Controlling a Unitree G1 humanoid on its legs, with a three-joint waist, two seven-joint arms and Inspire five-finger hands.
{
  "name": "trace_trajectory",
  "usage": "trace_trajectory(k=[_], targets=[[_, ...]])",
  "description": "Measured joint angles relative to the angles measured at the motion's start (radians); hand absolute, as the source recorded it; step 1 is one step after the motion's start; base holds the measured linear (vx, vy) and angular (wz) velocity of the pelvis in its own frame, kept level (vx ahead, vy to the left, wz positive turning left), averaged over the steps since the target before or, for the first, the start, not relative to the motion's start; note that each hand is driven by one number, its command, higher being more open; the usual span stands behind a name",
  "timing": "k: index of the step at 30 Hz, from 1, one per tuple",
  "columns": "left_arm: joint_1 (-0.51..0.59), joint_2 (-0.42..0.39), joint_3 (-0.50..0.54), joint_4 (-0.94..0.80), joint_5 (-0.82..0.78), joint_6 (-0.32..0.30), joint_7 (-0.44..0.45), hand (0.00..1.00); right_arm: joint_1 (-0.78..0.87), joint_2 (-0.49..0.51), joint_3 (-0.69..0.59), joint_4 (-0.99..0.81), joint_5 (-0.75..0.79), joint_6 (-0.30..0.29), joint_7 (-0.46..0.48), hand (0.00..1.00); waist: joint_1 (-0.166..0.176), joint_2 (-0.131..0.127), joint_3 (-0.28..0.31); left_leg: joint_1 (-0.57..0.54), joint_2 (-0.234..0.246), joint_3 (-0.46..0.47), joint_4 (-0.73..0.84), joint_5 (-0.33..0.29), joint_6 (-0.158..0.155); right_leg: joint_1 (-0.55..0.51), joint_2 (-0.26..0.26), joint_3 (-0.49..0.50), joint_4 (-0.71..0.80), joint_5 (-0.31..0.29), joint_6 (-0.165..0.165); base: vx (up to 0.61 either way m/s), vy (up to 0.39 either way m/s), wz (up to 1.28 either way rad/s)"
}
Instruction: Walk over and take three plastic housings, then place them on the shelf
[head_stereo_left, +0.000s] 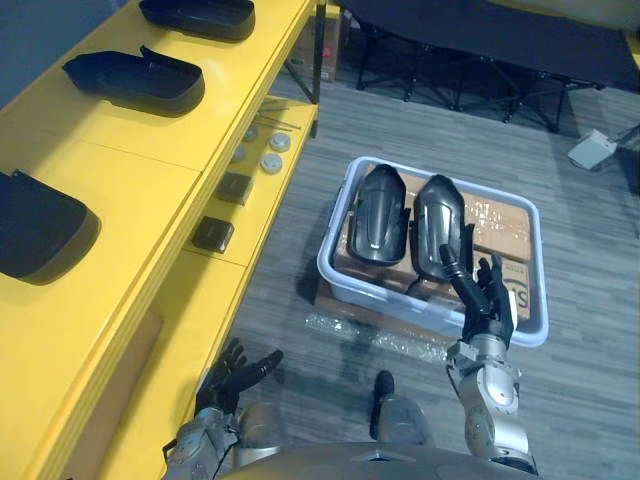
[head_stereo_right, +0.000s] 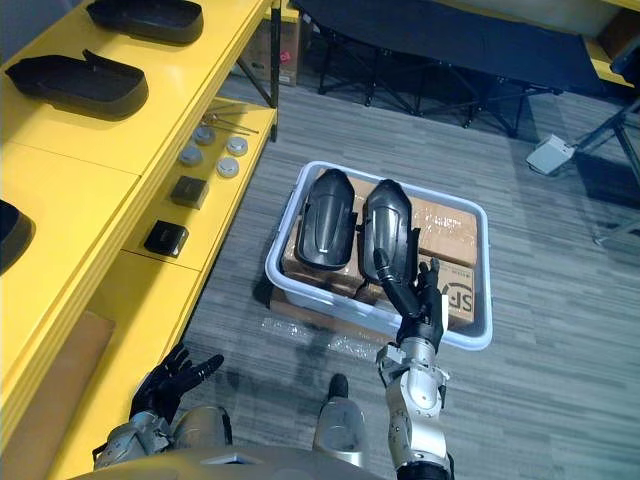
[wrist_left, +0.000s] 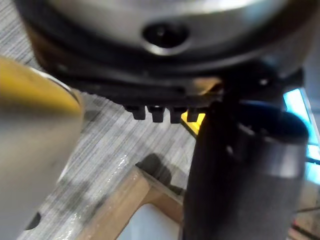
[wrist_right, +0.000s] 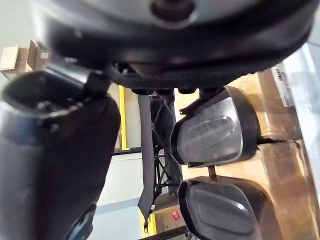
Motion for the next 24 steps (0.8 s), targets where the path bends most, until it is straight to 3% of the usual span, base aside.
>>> trace_trajectory(k=[2, 5, 7, 9, 11, 13, 14, 16, 18, 21, 24], targets=[[0.001, -0.004, 0.006, 0.002, -0.001, 0.019, -0.003, 1.00, 0.005, 0.000, -0.047, -0.017, -0.045, 0.006, -0.012, 1.00, 0.007, -0.007, 0.003, 0.007, 0.027, -0.029, -0.023, 0.012, -0.033, 0.000, 0.026, -0.032, 0.043, -0.064, -0.003, 0.05, -0.198, 0.22], [0.005, -0.018, 0.030, 0.002, -0.004, 0.023, -0.001, 1.00, -0.009, -0.017, -0.099, -0.020, -0.067, 0.013, -0.039, 1.00, 0.012, -0.016, 0.001, 0.043, 0.058, -0.048, -0.092, 0.053, -0.062, 0.024, 0.060, -0.064, 0.046, -0.088, -0.021, 0.05, -0.179, 0.27], [0.005, -0.028, 0.041, 0.002, -0.006, 0.023, -0.001, 1.00, -0.018, -0.044, -0.115, -0.040, -0.070, 0.040, -0.048, 1.00, 0.011, -0.012, 0.001, 0.041, 0.067, -0.053, -0.100, 0.070, -0.054, 0.025, 0.066, -0.084, 0.048, -0.096, -0.028, 0.05, -0.124, 0.23], [0.004, -0.035, 0.041, -0.001, -0.011, 0.027, -0.004, 1.00, -0.022, -0.076, -0.147, -0.044, -0.076, 0.099, -0.060, 1.00, 0.008, -0.006, 0.005, 0.031, 0.077, -0.025, -0.046, 0.104, -0.008, 0.080, 0.064, -0.122, 0.020, -0.100, -0.032, 0.06, -0.093, 0.45], [0.003, -0.033, 0.042, -0.006, -0.006, 0.039, -0.010, 1.00, -0.016, -0.084, -0.185, -0.044, -0.093, 0.140, -0.077, 1.00, 0.004, -0.002, 0.007, 0.007, 0.076, -0.007, 0.011, 0.139, 0.004, 0.144, 0.053, -0.161, -0.023, -0.099, -0.032, 0.03, -0.057, 0.68], [-0.002, -0.027, 0.037, -0.021, 0.000, 0.048, -0.024, 1.00, -0.025, -0.098, -0.235, -0.039, -0.116, 0.162, -0.116, 1.00, 0.007, -0.007, 0.015, -0.024, 0.050, 0.009, 0.023, 0.147, 0.026, 0.159, 0.024, -0.179, -0.049, -0.094, -0.026, -0.01, 0.010, 0.50], [-0.002, -0.032, 0.025, -0.030, 0.000, 0.063, -0.037, 1.00, -0.045, -0.128, -0.259, -0.023, -0.129, 0.166, -0.146, 1.00, 0.005, 0.009, 0.016, -0.018, 0.015, 0.019, -0.056, 0.169, 0.029, 0.147, 0.007, -0.185, -0.055, -0.086, -0.013, -0.04, 0.098, 0.15], [-0.004, -0.031, 0.008, -0.031, 0.003, 0.080, -0.044, 1.00, -0.088, -0.181, -0.272, 0.027, -0.150, 0.188, -0.172, 1.00, 0.001, 0.022, 0.016, 0.004, -0.008, 0.048, -0.146, 0.168, -0.003, 0.118, -0.013, -0.177, -0.059, -0.064, 0.006, -0.03, 0.143, -0.05], [-0.013, -0.010, 0.007, -0.032, 0.005, 0.083, -0.076, 1.00, -0.163, -0.211, -0.273, 0.124, -0.150, 0.219, -0.186, 1.00, 0.004, 0.005, 0.026, 0.004, -0.047, 0.087, -0.177, 0.180, -0.004, 0.084, -0.041, -0.138, -0.081, -0.028, 0.022, -0.02, 0.163, -0.35], [-0.039, 0.020, -0.016, -0.032, 0.041, 0.082, -0.093, 1.00, -0.202, -0.213, -0.274, 0.205, -0.150, 0.248, -0.207, 1.00, 0.005, -0.013, 0.049, -0.010, -0.068, 0.103, -0.160, 0.168, 0.013, 0.083, -0.064, -0.128, -0.121, 0.007, 0.036, -0.02, 0.108, -0.16], [-0.087, 0.027, -0.031, -0.033, 0.037, 0.077, -0.095, 1.00, -0.245, -0.236, -0.274, 0.262, -0.151, 0.278, -0.251, 1.00, 0.001, -0.008, 0.085, -0.080, -0.079, 0.091, -0.089, 0.139, 0.032, 0.063, -0.070, -0.132, -0.148, 0.037, 0.043, -0.05, 0.122, 0.05]])
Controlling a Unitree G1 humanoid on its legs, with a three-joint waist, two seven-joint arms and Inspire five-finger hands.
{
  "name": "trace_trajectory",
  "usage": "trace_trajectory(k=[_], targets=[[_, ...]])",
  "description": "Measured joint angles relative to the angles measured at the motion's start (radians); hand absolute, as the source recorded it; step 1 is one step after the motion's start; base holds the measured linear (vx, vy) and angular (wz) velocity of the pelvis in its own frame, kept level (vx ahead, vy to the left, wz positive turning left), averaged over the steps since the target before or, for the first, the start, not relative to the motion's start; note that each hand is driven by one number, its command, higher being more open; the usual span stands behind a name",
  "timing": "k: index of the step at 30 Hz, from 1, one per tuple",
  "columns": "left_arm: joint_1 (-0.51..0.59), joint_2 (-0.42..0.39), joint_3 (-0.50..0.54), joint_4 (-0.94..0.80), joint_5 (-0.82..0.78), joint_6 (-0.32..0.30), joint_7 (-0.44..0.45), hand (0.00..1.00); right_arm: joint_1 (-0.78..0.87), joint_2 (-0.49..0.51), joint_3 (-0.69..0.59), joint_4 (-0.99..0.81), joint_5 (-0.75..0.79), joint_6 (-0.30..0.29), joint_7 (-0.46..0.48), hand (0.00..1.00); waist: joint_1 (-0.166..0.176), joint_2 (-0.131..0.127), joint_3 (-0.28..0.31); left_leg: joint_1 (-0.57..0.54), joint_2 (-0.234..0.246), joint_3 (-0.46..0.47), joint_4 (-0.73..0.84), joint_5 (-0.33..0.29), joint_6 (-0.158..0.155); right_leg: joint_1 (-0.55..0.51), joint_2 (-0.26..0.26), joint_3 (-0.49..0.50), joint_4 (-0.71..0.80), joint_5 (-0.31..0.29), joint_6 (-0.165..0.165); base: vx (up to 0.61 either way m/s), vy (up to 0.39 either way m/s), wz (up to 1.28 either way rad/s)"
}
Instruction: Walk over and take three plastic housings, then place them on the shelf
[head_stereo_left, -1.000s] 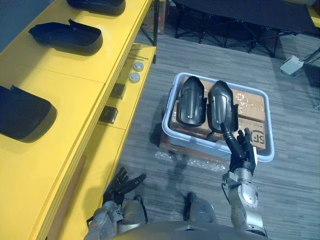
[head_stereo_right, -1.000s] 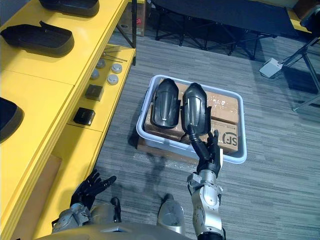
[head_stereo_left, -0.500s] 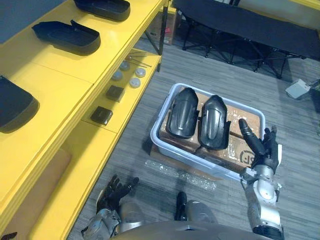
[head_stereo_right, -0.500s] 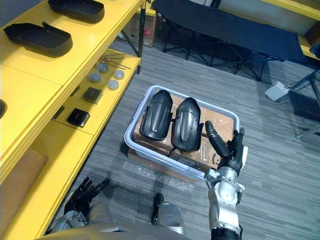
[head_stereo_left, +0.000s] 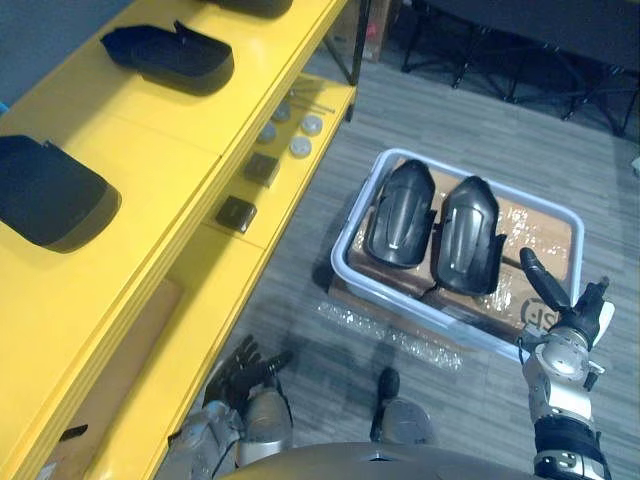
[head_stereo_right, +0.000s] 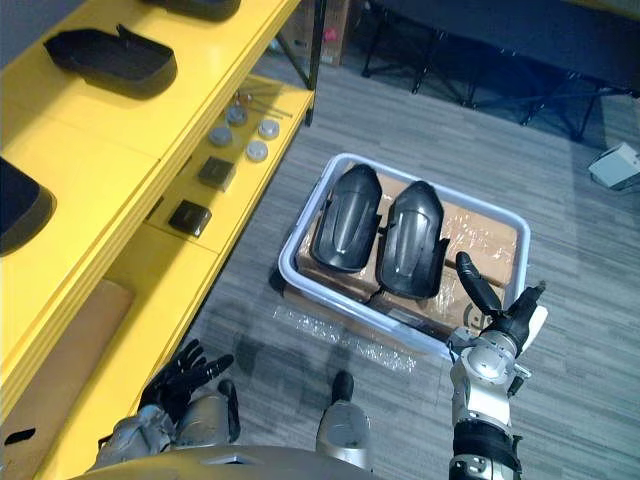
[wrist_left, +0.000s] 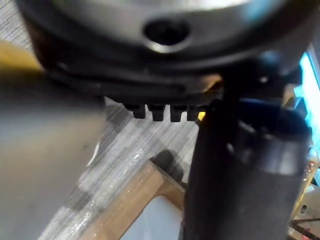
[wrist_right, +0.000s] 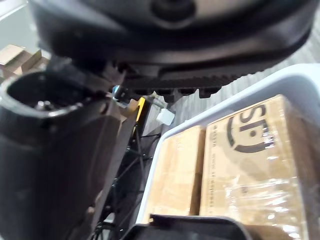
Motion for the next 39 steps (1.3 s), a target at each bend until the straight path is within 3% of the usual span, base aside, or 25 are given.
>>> trace_trajectory(k=[3, 6, 14, 20, 28, 30, 39], targets=[[-0.046, 0.001, -0.019, -0.015, -0.028, -0.011, -0.001, 1.00, -0.067, -0.076, 0.000, 0.047, 0.001, 0.015, -0.041, 1.00, 0.002, 0.018, 0.055, -0.068, 0.003, -0.012, 0.082, -0.033, 0.017, -0.023, -0.001, 0.000, -0.009, 0.025, 0.006, -0.08, 0.112, 0.03], [-0.053, 0.003, -0.033, -0.076, -0.067, -0.012, -0.001, 1.00, -0.134, -0.130, 0.000, 0.054, 0.000, 0.024, -0.058, 1.00, 0.006, 0.015, 0.095, -0.111, 0.004, -0.017, 0.121, -0.046, 0.025, -0.037, 0.000, 0.000, -0.032, 0.049, 0.010, -0.07, 0.061, 0.01], [-0.079, 0.013, -0.082, -0.117, -0.085, -0.015, -0.001, 1.00, -0.339, -0.235, 0.081, 0.198, -0.009, 0.080, -0.061, 1.00, 0.019, 0.015, 0.126, -0.173, 0.006, -0.018, 0.171, -0.057, 0.036, -0.082, 0.000, 0.008, -0.035, 0.074, 0.007, -0.06, 0.033, -0.02], [-0.112, 0.013, -0.116, -0.119, -0.089, -0.022, 0.004, 1.00, -0.454, -0.336, 0.159, 0.280, -0.040, 0.140, -0.060, 1.00, 0.038, 0.029, 0.136, -0.226, 0.017, 0.000, 0.206, -0.066, 0.043, -0.122, 0.007, 0.028, -0.069, 0.115, 0.005, -0.07, 0.017, -0.13], [-0.145, -0.002, -0.156, -0.115, -0.130, -0.041, 0.022, 1.00, -0.621, -0.472, 0.254, 0.464, -0.038, 0.167, -0.048, 1.00, 0.040, 0.077, 0.171, -0.271, 0.013, 0.000, 0.218, -0.061, 0.055, -0.166, 0.004, 0.032, -0.072, 0.131, 0.009, -0.05, -0.010, -0.03], [-0.160, -0.014, -0.172, -0.099, -0.144, -0.053, 0.023, 1.00, -0.659, -0.527, 0.286, 0.506, -0.038, 0.168, -0.041, 1.00, 0.039, 0.102, 0.178, -0.282, -0.002, -0.012, 0.213, -0.056, 0.063, -0.176, -0.005, 0.030, -0.072, 0.133, 0.013, -0.02, -0.008, 0.05], [-0.170, -0.051, -0.194, -0.086, -0.185, -0.083, 0.023, 1.00, -0.778, -0.648, 0.383, 0.616, -0.038, 0.192, -0.008, 1.00, 0.052, 0.167, 0.188, -0.340, -0.028, -0.045, 0.202, -0.035, 0.070, -0.238, -0.023, 0.004, -0.041, 0.134, 0.010, -0.04, -0.011, 0.07]])
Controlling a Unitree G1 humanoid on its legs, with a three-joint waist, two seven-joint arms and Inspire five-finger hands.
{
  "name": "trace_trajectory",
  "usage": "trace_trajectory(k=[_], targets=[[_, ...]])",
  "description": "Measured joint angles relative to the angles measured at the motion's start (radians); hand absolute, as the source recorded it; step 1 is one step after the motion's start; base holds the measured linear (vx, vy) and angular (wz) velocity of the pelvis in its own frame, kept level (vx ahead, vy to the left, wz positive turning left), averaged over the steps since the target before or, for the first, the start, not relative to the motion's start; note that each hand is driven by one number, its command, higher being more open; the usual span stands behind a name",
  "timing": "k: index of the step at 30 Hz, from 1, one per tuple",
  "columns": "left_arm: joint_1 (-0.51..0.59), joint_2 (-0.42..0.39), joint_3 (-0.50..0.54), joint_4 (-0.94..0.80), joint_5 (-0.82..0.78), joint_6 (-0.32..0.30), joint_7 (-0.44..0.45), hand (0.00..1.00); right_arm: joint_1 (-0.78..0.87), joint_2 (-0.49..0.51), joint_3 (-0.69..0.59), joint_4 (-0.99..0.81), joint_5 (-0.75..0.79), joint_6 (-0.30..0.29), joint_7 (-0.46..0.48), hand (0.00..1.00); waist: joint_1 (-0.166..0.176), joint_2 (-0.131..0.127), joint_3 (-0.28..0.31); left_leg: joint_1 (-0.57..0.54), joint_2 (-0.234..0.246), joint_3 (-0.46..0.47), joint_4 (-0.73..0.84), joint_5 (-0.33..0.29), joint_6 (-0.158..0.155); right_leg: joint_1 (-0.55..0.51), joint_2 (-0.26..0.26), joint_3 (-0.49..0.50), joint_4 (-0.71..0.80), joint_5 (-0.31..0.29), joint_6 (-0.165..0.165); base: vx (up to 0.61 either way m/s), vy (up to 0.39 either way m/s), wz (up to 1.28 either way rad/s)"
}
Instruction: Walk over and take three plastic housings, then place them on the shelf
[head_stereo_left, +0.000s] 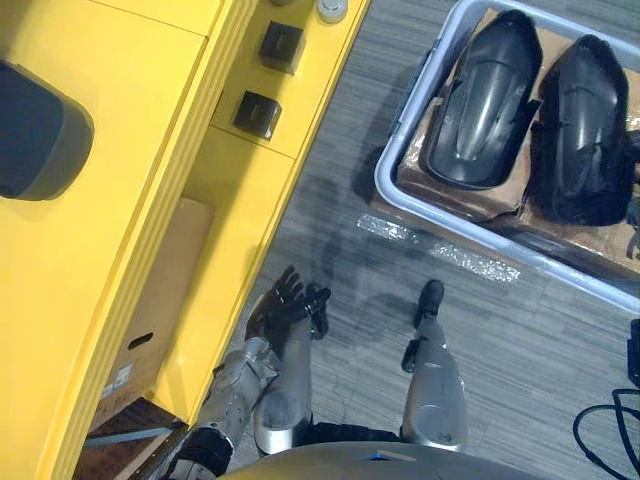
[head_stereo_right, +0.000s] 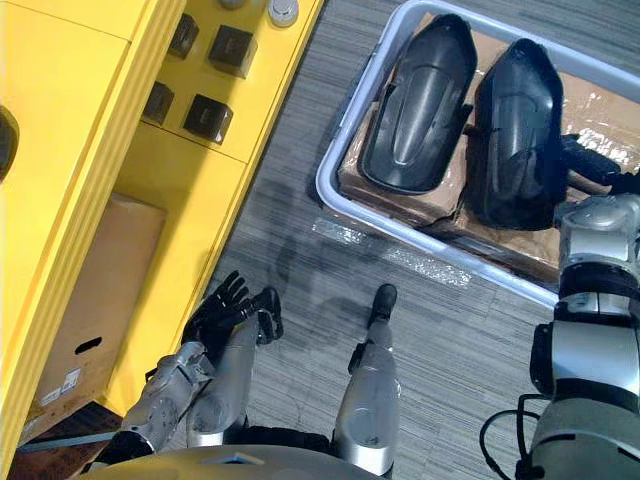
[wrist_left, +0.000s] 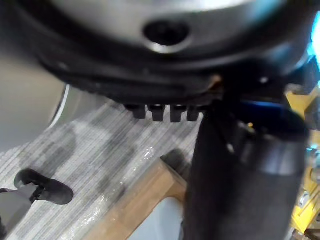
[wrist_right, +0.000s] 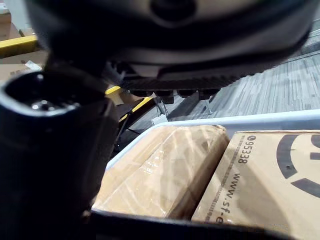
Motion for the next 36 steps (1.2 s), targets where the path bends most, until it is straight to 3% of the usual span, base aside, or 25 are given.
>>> trace_trajectory(k=[2, 7, 8, 21, 29, 34, 36], targets=[[-0.010, -0.001, -0.016, 0.000, -0.015, -0.007, 0.001, 1.00, -0.012, -0.018, 0.012, 0.017, 0.000, 0.000, 0.008, 1.00, 0.013, 0.014, 0.000, -0.016, -0.006, -0.009, -0.001, 0.006, 0.000, -0.019, -0.005, -0.006, 0.015, -0.003, -0.003, -0.06, -0.014, 0.10], [-0.014, -0.001, -0.029, -0.004, -0.027, -0.017, 0.008, 1.00, -0.030, -0.020, 0.061, 0.031, -0.003, 0.001, 0.067, 1.00, 0.021, 0.015, -0.001, -0.031, -0.020, -0.026, -0.001, 0.017, 0.001, -0.042, -0.019, -0.017, 0.051, -0.015, -0.009, -0.08, -0.005, 0.09], [-0.014, -0.002, -0.032, -0.006, -0.027, -0.018, 0.012, 1.00, -0.031, -0.023, 0.064, 0.031, -0.004, -0.001, 0.084, 0.00, 0.022, 0.015, -0.001, -0.033, -0.024, -0.026, -0.001, 0.017, 0.002, -0.048, -0.026, -0.022, 0.064, -0.019, -0.008, -0.08, 0.012, 0.08], [-0.022, 0.001, -0.049, -0.012, -0.052, -0.024, 0.033, 1.00, -0.025, -0.103, 0.180, 0.071, -0.200, -0.016, 0.198, 0.00, 0.038, 0.026, -0.009, -0.055, -0.027, -0.053, -0.002, 0.039, -0.005, -0.071, -0.032, -0.051, 0.111, -0.039, -0.017, -0.06, -0.016, 0.06], [-0.007, 0.000, -0.049, -0.016, -0.051, -0.016, 0.031, 1.00, 0.084, -0.091, 0.197, -0.003, -0.278, -0.096, 0.258, 0.00, 0.036, 0.036, -0.016, -0.023, -0.023, -0.059, -0.017, 0.045, -0.010, -0.041, -0.026, -0.061, 0.110, -0.044, -0.025, -0.04, -0.024, 0.02], [0.031, 0.010, -0.011, -0.044, -0.049, -0.013, 0.026, 1.00, 0.197, -0.065, 0.143, -0.100, -0.319, -0.126, 0.257, 0.00, 0.026, 0.023, -0.007, -0.003, -0.014, -0.074, -0.020, 0.040, -0.017, 0.002, -0.009, -0.082, 0.089, -0.046, -0.029, -0.02, -0.011, 0.06], [0.056, 0.042, 0.016, -0.067, -0.049, -0.012, 0.024, 1.00, 0.245, -0.007, 0.115, -0.155, -0.355, -0.137, 0.254, 0.00, 0.014, -0.010, 0.002, 0.017, -0.003, -0.070, -0.029, 0.037, -0.022, 0.022, 0.003, -0.081, 0.072, -0.045, -0.030, 0.00, -0.024, -0.08]])
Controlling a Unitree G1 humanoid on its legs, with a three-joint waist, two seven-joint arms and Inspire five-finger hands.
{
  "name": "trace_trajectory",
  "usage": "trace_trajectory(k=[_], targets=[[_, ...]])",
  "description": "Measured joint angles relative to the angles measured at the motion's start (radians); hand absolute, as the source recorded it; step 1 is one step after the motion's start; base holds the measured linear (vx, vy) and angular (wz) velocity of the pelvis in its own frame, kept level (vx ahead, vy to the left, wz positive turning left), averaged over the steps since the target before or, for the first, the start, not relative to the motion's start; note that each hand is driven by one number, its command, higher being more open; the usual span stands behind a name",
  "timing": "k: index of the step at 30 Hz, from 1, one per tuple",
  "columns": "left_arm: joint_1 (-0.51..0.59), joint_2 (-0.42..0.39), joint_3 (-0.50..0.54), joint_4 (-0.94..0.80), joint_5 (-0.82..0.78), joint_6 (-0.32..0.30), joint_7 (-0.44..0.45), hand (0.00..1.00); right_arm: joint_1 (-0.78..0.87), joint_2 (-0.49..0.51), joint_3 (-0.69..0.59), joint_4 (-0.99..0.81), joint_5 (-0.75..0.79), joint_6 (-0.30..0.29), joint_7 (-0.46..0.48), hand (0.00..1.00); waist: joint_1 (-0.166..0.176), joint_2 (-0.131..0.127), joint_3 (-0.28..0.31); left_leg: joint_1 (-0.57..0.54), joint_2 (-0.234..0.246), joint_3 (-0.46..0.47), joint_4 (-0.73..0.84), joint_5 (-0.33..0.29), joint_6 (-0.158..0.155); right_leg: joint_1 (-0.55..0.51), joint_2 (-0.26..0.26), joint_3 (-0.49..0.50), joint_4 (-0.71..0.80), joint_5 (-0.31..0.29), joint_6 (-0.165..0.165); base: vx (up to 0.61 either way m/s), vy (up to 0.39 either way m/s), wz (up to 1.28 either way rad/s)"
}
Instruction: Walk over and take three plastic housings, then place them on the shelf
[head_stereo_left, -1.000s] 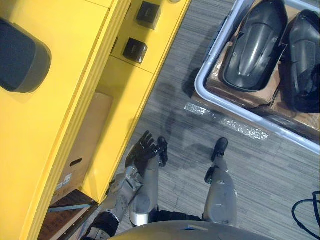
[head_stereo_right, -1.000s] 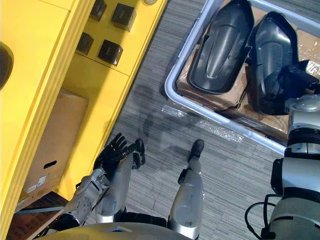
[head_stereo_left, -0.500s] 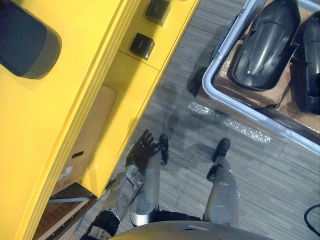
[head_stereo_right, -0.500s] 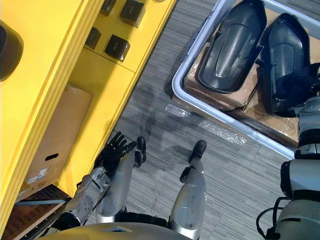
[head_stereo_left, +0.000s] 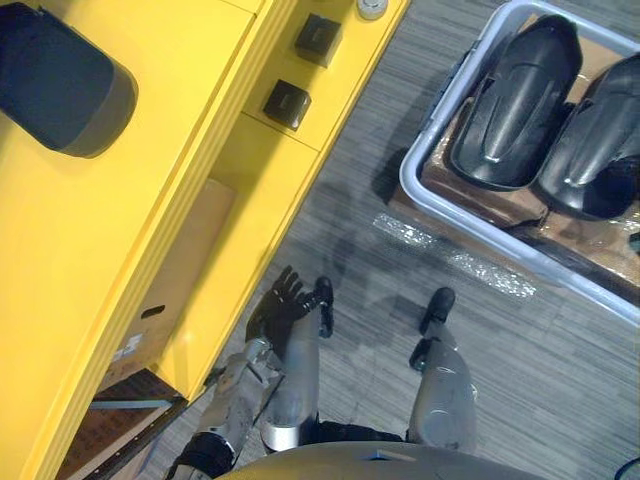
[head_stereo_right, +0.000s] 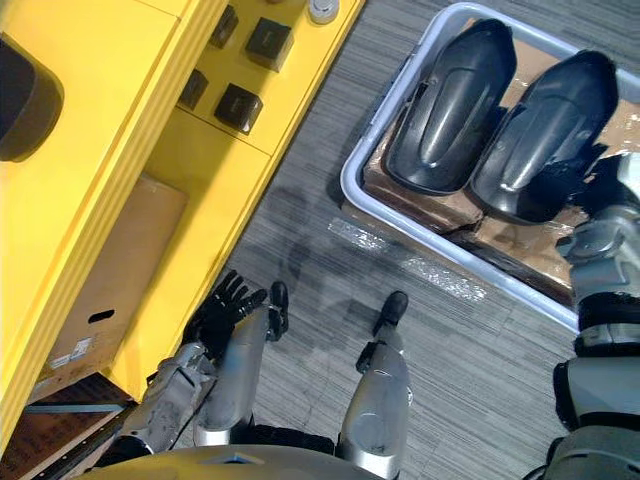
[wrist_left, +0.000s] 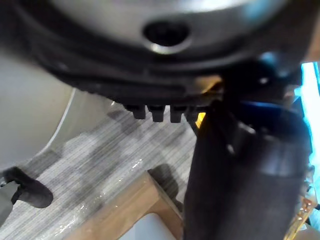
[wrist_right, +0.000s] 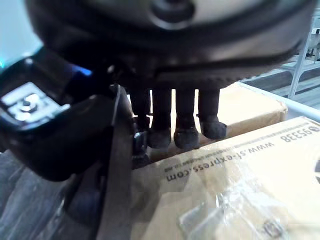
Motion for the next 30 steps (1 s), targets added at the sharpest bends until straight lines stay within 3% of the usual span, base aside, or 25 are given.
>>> trace_trajectory(k=[5, 11, 15, 20, 23, 26, 30], targets=[[0.042, 0.038, 0.053, -0.037, 0.000, 0.002, -0.002, 1.00, 0.143, 0.103, -0.057, -0.137, -0.041, -0.005, -0.017, 0.00, -0.003, -0.081, 0.004, 0.083, 0.011, 0.021, -0.051, 0.004, -0.008, 0.060, 0.014, 0.010, -0.031, -0.003, -0.004, 0.04, -0.034, -0.09], [0.079, 0.060, 0.077, -0.162, 0.000, 0.022, -0.018, 1.00, 0.310, 0.222, -0.153, -0.335, -0.127, 0.000, -0.077, 0.00, -0.013, -0.144, -0.006, 0.182, 0.015, 0.038, -0.114, 0.014, -0.022, 0.121, 0.019, 0.010, -0.032, -0.011, -0.015, 0.03, -0.013, -0.06], [0.112, 0.071, 0.115, -0.307, 0.000, 0.044, -0.024, 1.00, 0.400, 0.333, -0.224, -0.475, -0.159, 0.031, -0.149, 0.00, -0.028, -0.198, -0.052, 0.221, 0.015, 0.060, -0.149, 0.018, -0.028, 0.144, 0.021, 0.019, -0.052, -0.019, -0.016, 0.01, -0.001, -0.09], [0.100, 0.078, 0.121, -0.459, 0.015, 0.067, -0.023, 1.00, 0.474, 0.386, -0.271, -0.505, -0.200, 0.079, -0.173, 0.00, -0.040, -0.219, -0.147, 0.285, 0.015, 0.074, -0.182, 0.014, -0.035, 0.202, 0.026, 0.024, -0.089, -0.019, -0.015, 0.04, -0.001, -0.06], [0.051, 0.083, 0.112, -0.498, 0.044, 0.096, -0.026, 1.00, 0.505, 0.391, -0.272, -0.546, -0.244, 0.088, -0.173, 0.00, -0.063, -0.214, -0.201, 0.303, 0.016, 0.079, -0.190, 0.011, -0.040, 0.217, 0.029, 0.028, -0.101, -0.018, -0.014, 0.05, 0.004, -0.06], [-0.069, 0.129, 0.039, -0.487, 0.044, 0.179, -0.036, 1.00, 0.500, 0.391, -0.271, -0.571, -0.300, 0.083, -0.172, 0.00, -0.079, -0.210, -0.209, 0.338, 0.019, 0.095, -0.202, 0.011, -0.042, 0.237, 0.031, 0.046, -0.102, -0.019, -0.014, -0.01, 0.010, -0.13], [-0.251, 0.167, -0.085, -0.339, 0.040, 0.309, -0.113, 1.00, 0.479, 0.390, -0.245, -0.574, -0.355, 0.028, -0.172, 0.00, -0.111, -0.211, -0.248, 0.356, 0.021, 0.116, -0.206, 0.009, -0.043, 0.237, 0.031, 0.070, -0.103, -0.017, -0.014, -0.03, 0.015, -0.16]])
